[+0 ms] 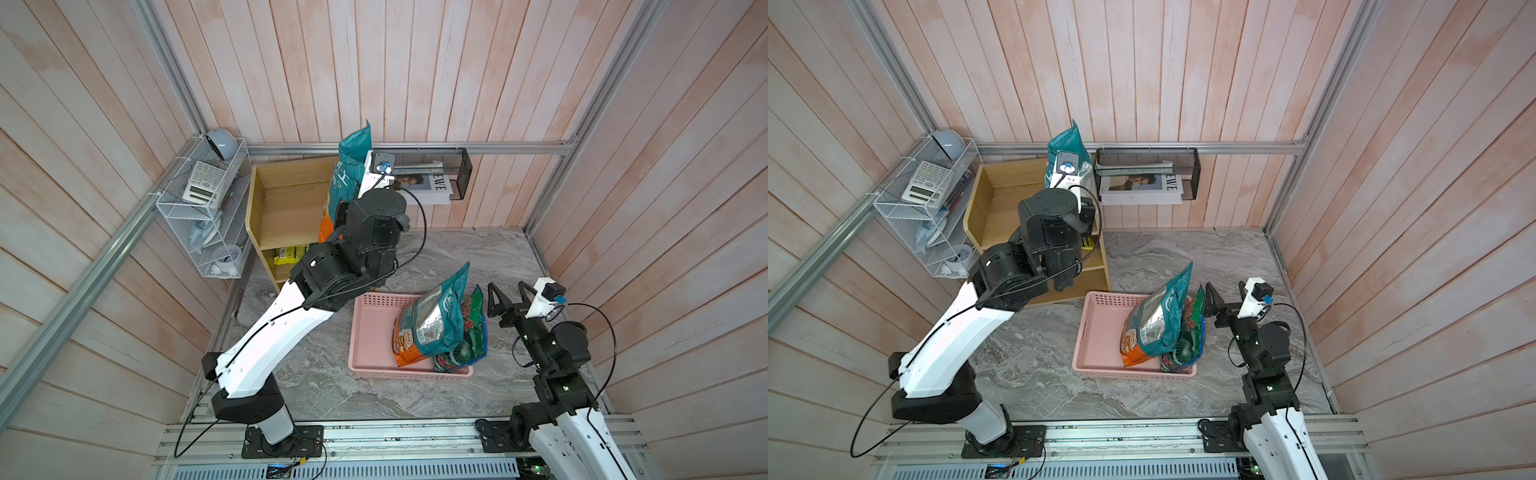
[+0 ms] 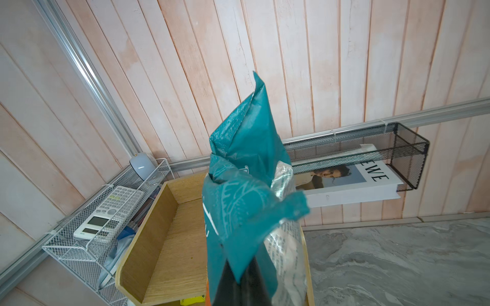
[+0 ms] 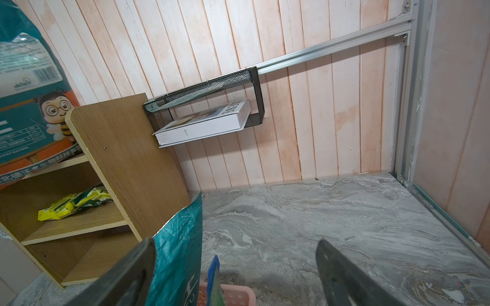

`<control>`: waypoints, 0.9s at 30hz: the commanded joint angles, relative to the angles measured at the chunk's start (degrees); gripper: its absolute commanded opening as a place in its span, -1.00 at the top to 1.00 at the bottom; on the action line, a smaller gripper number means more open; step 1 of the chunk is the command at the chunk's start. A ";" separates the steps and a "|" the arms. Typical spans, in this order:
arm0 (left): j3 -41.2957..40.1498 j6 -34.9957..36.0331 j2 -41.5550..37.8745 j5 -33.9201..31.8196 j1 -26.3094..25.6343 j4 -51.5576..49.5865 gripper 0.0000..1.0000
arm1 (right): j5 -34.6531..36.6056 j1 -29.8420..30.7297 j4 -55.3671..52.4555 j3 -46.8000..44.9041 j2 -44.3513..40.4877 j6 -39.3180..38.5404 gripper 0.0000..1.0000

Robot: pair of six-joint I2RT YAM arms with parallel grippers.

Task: Take down the fertilizer bag from the shelf
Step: Pick up the fertilizer bag from the shelf.

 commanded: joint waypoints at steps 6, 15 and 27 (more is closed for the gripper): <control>-12.81 -5.24 -9.57 -6.81 -10.50 5.52 1.00 | -0.87 0.17 1.68 -0.23 0.35 0.74 -0.96; -23.38 -9.37 -12.73 -6.89 -14.59 9.87 1.00 | -0.96 0.07 1.69 -0.23 0.44 0.86 -0.96; -32.33 -10.63 -16.44 -14.27 -22.46 17.41 1.00 | -1.06 0.11 1.61 -0.23 0.48 0.89 -0.96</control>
